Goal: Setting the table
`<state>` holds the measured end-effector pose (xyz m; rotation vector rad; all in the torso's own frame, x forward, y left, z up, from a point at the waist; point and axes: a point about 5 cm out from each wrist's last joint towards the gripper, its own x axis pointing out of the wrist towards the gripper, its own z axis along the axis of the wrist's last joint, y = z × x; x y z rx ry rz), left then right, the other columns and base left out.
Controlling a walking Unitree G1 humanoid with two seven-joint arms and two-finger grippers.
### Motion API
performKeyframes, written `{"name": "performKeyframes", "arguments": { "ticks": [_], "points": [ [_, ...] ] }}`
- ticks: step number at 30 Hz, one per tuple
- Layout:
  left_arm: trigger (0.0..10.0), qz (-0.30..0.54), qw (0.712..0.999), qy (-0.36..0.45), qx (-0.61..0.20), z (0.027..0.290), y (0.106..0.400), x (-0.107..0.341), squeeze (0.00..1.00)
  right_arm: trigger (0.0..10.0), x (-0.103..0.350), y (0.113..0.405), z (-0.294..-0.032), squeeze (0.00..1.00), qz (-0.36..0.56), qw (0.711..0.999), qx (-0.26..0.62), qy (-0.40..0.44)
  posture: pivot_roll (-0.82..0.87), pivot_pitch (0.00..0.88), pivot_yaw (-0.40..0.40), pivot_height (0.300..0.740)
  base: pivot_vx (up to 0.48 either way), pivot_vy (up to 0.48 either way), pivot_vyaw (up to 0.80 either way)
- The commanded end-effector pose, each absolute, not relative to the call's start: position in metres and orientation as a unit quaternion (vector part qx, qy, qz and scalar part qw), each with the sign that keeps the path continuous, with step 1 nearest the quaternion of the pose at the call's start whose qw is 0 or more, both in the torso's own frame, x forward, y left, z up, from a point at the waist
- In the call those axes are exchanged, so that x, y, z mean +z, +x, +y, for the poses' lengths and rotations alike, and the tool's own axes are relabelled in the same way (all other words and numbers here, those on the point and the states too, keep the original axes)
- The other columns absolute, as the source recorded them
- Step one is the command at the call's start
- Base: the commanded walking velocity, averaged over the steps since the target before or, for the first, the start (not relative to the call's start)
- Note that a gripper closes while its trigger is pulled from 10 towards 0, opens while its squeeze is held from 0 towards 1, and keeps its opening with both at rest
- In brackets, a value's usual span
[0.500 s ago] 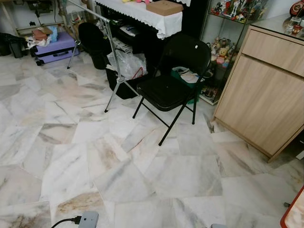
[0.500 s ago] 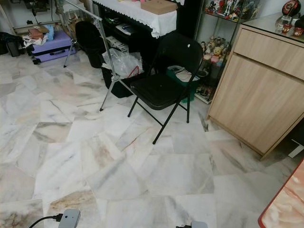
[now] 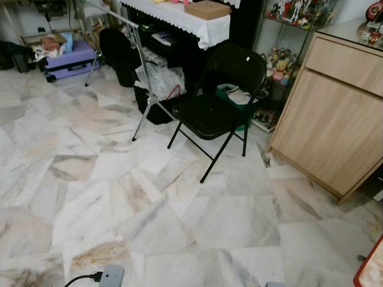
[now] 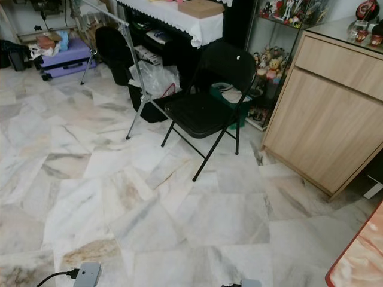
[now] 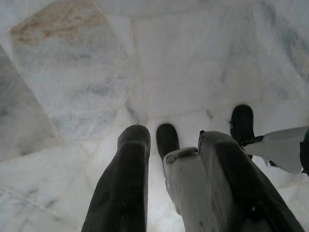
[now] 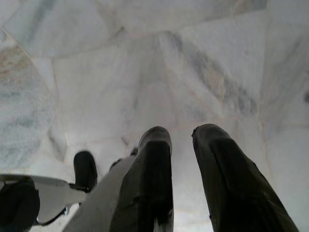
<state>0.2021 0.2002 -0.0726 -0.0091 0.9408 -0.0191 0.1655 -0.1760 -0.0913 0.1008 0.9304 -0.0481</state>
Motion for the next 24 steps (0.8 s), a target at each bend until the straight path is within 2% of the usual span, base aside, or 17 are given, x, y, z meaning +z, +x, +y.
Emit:
{"name": "performKeyframes", "arguments": {
  "ticks": [1, 11, 24],
  "points": [
    [10.0, 0.465, 0.885, 0.004, -0.013, 0.2009, 0.1956, -0.0761, 0.00, 10.0, -0.0926, 0.1624, -0.1748, 0.00, 0.451, 0.891, -0.022, 0.047, -0.01, 0.110, -0.015, 0.740, 0.000, 0.000, 0.00],
    [10.0, 0.464, 0.885, 0.008, -0.019, 0.1990, 0.1965, -0.0758, 0.00, 10.0, -0.0927, 0.1624, -0.1740, 0.00, 0.451, 0.891, -0.018, 0.045, -0.01, 0.069, -0.018, 0.740, 0.000, 0.000, 0.00],
    [10.0, 0.463, 0.886, 0.007, -0.014, 0.1994, 0.1969, -0.0756, 0.00, 10.0, -0.0912, 0.1656, -0.1737, 0.00, 0.445, 0.894, -0.017, 0.046, 0.00, 0.073, -0.020, 0.740, 0.000, 0.000, 0.00]
  ]
}}
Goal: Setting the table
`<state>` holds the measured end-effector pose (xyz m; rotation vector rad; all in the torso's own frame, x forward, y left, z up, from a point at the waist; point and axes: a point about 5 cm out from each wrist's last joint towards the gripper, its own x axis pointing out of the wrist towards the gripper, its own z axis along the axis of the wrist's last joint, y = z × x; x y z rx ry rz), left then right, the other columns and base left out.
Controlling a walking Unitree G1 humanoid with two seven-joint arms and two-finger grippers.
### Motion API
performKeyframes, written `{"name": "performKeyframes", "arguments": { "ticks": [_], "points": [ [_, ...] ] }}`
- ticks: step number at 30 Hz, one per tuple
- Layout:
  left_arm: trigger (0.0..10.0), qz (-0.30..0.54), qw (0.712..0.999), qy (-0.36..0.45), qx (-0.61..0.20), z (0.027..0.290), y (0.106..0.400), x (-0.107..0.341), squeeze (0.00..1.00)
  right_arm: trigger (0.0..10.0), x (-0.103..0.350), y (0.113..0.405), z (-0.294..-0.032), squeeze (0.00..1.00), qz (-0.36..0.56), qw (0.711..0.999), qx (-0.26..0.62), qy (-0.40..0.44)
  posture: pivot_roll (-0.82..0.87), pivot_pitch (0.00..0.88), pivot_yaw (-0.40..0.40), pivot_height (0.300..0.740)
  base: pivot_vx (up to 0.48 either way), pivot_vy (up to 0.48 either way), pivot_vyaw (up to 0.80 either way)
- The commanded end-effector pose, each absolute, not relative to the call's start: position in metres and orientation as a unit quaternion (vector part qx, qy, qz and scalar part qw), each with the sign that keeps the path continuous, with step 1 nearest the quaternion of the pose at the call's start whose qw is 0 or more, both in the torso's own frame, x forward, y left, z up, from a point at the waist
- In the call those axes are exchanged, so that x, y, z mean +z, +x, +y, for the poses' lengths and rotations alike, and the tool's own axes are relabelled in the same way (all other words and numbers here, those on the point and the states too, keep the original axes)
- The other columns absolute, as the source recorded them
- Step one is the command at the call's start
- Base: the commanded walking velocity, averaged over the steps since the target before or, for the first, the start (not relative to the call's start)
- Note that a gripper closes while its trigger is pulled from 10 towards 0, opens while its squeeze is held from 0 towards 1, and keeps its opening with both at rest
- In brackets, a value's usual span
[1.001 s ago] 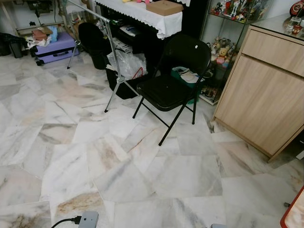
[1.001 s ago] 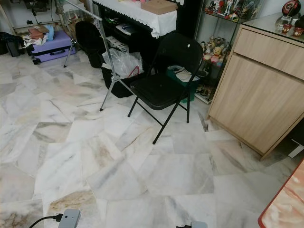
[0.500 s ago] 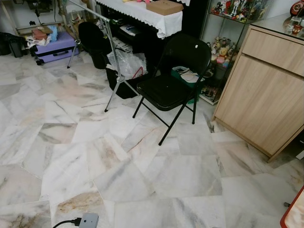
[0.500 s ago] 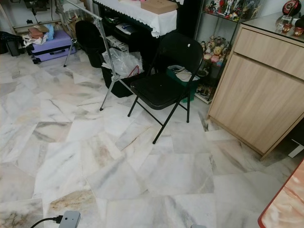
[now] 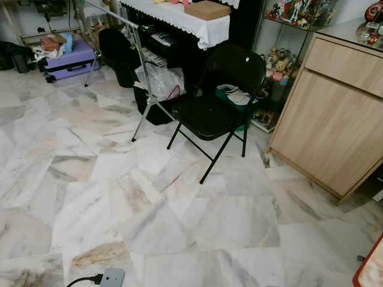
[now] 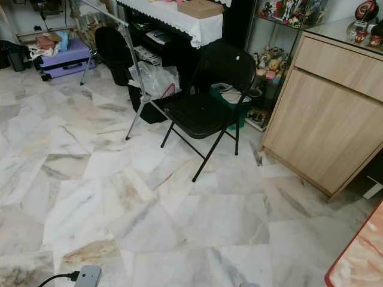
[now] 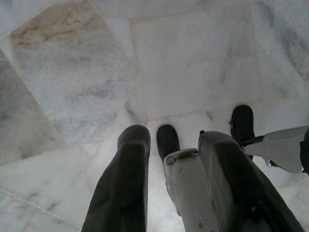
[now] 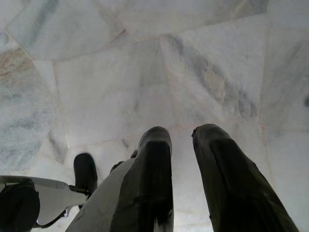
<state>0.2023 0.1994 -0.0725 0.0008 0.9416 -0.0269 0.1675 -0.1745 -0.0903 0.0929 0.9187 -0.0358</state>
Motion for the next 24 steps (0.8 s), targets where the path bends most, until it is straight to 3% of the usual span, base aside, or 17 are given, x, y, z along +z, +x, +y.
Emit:
{"name": "performKeyframes", "arguments": {
  "ticks": [1, 24],
  "points": [
    [10.0, 0.463, 0.886, 0.007, -0.014, 0.1993, 0.1971, -0.0756, 0.00, 10.0, -0.0911, 0.1657, -0.1738, 0.00, 0.445, 0.894, -0.017, 0.046, 0.00, 0.073, -0.020, 0.740, 0.000, 0.000, 0.00],
    [10.0, 0.456, 0.890, 0.003, -0.007, 0.2004, 0.2017, -0.0730, 0.00, 10.0, -0.0916, 0.1659, -0.1733, 0.00, 0.450, 0.891, -0.023, 0.047, 0.01, 0.092, -0.021, 0.740, 0.000, 0.000, 0.00]
  ]
}}
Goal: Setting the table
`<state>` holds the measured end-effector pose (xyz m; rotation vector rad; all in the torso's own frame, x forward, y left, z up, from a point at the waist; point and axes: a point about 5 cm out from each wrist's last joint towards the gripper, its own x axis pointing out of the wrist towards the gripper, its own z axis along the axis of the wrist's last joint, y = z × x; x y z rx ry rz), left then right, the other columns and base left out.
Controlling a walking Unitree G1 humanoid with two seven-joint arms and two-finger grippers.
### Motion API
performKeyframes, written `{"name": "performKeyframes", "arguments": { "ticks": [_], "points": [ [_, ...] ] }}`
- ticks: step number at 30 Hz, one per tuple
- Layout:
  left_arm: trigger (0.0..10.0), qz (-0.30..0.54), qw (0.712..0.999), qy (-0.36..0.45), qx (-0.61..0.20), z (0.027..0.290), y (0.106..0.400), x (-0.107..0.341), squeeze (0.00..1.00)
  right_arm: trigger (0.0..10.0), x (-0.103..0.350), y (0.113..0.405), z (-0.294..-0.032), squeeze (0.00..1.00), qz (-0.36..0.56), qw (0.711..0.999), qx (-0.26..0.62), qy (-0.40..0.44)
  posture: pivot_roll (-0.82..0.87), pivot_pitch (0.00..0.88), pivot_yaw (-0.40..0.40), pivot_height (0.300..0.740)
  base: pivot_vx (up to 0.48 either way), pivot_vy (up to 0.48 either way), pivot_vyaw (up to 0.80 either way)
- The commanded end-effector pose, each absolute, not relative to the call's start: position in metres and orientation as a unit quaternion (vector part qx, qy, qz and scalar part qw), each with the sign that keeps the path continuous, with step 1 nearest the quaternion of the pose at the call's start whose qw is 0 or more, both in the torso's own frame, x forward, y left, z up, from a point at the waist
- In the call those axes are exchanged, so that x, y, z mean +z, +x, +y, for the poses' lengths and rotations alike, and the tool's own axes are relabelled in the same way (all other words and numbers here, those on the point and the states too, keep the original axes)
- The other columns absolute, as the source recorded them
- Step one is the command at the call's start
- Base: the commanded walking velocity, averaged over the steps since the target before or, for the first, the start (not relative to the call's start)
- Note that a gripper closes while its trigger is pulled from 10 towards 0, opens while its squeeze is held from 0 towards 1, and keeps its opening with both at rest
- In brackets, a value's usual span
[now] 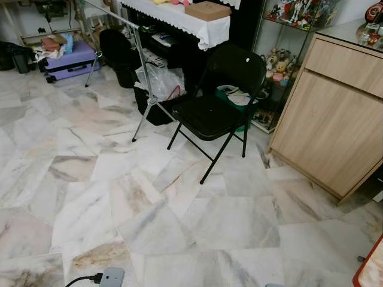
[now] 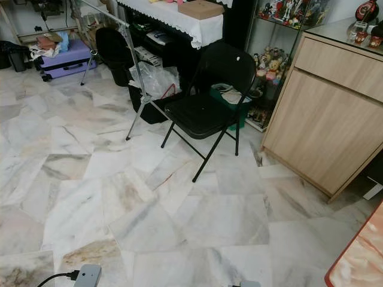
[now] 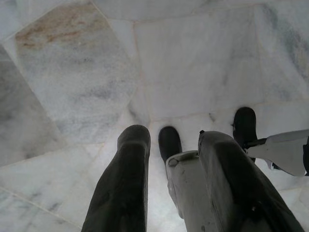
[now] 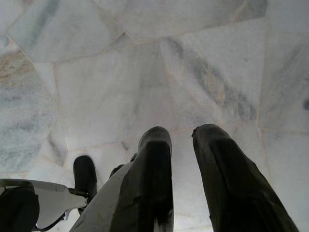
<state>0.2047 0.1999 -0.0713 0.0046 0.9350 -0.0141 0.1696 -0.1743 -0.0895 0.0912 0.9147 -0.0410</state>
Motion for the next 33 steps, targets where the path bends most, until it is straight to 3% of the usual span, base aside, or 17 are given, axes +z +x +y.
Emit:
{"name": "performKeyframes", "arguments": {
  "ticks": [1, 33],
  "points": [
    [10.0, 0.455, 0.890, 0.003, -0.006, 0.2006, 0.2020, -0.0727, 0.00, 10.0, -0.0920, 0.1653, -0.1730, 0.00, 0.454, 0.890, -0.024, 0.046, 0.01, 0.096, -0.020, 0.740, 0.000, 0.000, 0.00],
    [10.0, 0.454, 0.891, 0.004, -0.006, 0.2011, 0.2017, -0.0728, 0.00, 10.0, -0.0932, 0.1636, -0.1722, 0.00, 0.463, 0.885, -0.019, 0.042, 0.02, 0.103, -0.023, 0.740, 0.000, 0.000, -0.77]
  ]
}}
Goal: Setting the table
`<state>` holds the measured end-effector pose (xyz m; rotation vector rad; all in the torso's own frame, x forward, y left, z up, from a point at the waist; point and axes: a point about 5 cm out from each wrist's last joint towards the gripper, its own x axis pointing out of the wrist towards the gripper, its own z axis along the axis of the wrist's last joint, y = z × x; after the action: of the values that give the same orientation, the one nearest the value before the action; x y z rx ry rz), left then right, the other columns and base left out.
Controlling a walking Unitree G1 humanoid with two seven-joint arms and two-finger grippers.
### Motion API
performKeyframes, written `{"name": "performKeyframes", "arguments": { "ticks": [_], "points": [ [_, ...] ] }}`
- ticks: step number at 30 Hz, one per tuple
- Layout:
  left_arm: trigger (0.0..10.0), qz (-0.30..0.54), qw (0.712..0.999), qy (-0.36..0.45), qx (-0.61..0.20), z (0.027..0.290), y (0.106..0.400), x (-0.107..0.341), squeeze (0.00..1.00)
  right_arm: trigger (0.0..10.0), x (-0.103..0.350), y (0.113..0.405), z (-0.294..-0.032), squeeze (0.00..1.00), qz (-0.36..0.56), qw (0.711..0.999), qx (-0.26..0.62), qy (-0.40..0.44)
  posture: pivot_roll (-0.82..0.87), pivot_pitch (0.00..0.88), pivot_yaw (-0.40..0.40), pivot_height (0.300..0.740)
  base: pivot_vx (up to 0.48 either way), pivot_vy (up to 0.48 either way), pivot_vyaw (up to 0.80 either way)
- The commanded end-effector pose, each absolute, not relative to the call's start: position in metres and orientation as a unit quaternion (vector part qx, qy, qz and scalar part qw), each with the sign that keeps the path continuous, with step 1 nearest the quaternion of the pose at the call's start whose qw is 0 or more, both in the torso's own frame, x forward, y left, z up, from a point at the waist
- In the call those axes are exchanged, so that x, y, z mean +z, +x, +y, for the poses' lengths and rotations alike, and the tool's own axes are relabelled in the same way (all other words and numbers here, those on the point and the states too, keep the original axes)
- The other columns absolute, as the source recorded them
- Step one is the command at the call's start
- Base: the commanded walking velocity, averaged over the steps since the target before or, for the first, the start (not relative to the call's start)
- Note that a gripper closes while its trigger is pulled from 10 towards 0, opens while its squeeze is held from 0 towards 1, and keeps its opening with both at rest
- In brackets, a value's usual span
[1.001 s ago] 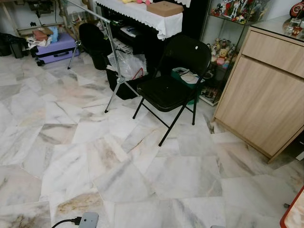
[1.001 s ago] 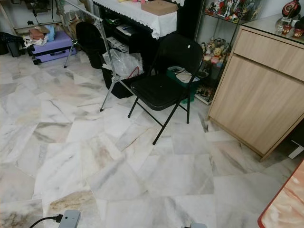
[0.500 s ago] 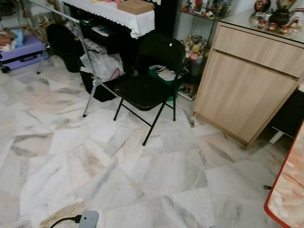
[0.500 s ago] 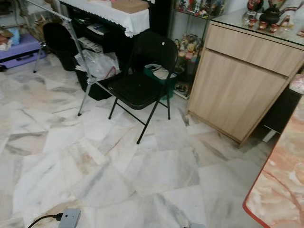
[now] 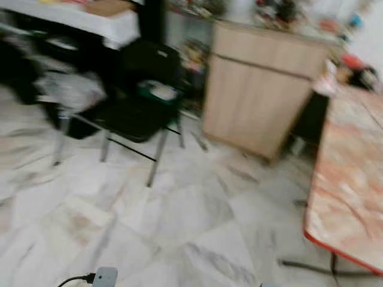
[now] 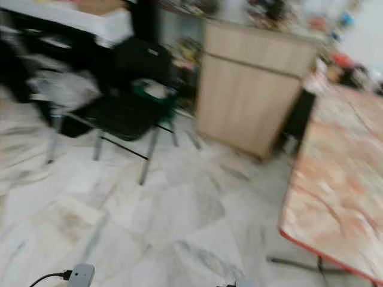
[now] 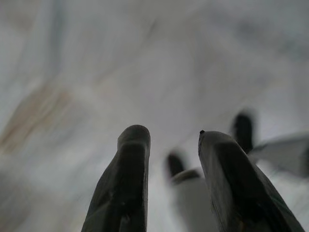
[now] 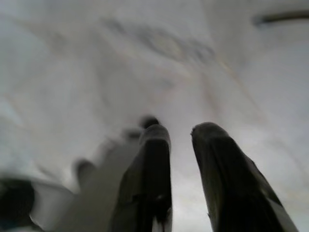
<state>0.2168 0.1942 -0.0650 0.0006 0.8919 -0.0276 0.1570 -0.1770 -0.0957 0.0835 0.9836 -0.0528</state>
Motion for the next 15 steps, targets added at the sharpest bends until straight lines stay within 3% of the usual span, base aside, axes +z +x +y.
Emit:
{"name": "performKeyframes", "arguments": {
  "ticks": [1, 15],
  "points": [
    [10.0, 0.454, 0.891, 0.004, -0.006, 0.2011, 0.2016, -0.0728, 0.00, 10.0, -0.0932, 0.1636, -0.1722, 0.00, 0.463, 0.885, -0.019, 0.042, 0.02, 0.103, -0.023, 0.740, 0.000, 0.000, -0.77],
    [10.0, 0.454, 0.891, 0.005, -0.006, 0.2013, 0.2013, -0.0729, 0.00, 10.0, -0.0935, 0.1633, -0.1715, 0.00, 0.464, 0.885, -0.018, 0.042, 0.01, 0.103, -0.021, 0.740, 0.000, 0.000, -0.77]
  ]
}}
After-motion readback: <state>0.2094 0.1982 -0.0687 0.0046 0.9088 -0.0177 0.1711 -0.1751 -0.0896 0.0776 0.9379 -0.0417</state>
